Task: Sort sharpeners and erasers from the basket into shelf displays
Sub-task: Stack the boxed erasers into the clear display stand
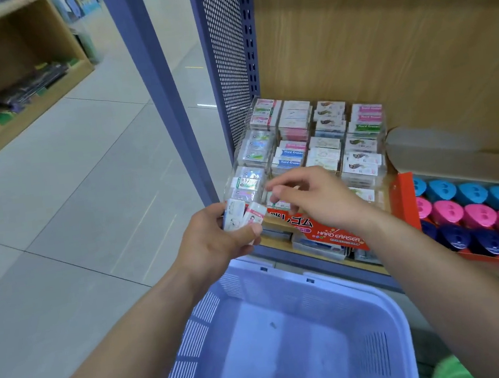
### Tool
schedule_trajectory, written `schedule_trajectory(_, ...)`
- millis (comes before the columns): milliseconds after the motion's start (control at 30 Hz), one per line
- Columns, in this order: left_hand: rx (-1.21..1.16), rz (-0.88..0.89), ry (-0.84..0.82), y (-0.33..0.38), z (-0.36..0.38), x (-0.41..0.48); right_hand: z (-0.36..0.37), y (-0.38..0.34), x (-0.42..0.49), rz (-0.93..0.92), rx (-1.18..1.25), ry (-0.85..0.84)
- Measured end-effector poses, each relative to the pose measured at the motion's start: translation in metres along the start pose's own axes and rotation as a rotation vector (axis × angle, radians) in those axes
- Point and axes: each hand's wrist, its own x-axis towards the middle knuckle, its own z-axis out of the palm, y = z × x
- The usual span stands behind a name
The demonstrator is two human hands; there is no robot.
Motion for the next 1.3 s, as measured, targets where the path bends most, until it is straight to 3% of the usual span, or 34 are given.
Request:
schedule_trajectory(100, -0.011, 0.015, -0.06, 0.004, 0.007, -0.002, 0.007, -0.009, -0.014, -0.002, 0.106, -0.1)
schedule_trajectory(400, 0.023, 0.045, -0.14, 0.005, 0.016, -0.005, -0.002, -0.002, -0.03, 0.144, 0.49, -0.178)
schedule_trajectory(600, 0.013, -0.015, -0.085, -0.001, 0.007, -0.002, -0.022, 0.009, -0.024, 0.257, 0.622, -0.041)
schedule_trajectory(767, 0.04, -0.026, -0.092, -0.005, 0.001, 0.0, -0.022, 0.021, 0.004, 0.256, 0.247, 0.184)
schedule_trajectory(900, 0.047, -0.025, -0.045, -0.008, -0.004, 0.003, -0.01, 0.027, 0.032, 0.21, 0.077, 0.208)
schedule_trajectory(1067, 0.03, -0.008, -0.018, -0.009, -0.006, 0.005, 0.004, 0.039, 0.053, 0.125, -0.408, 0.275)
schedule_trajectory(1300, 0.041, -0.012, 0.029, -0.004, -0.007, 0.004, 0.013, 0.054, 0.057, 0.077, -0.727, 0.108)
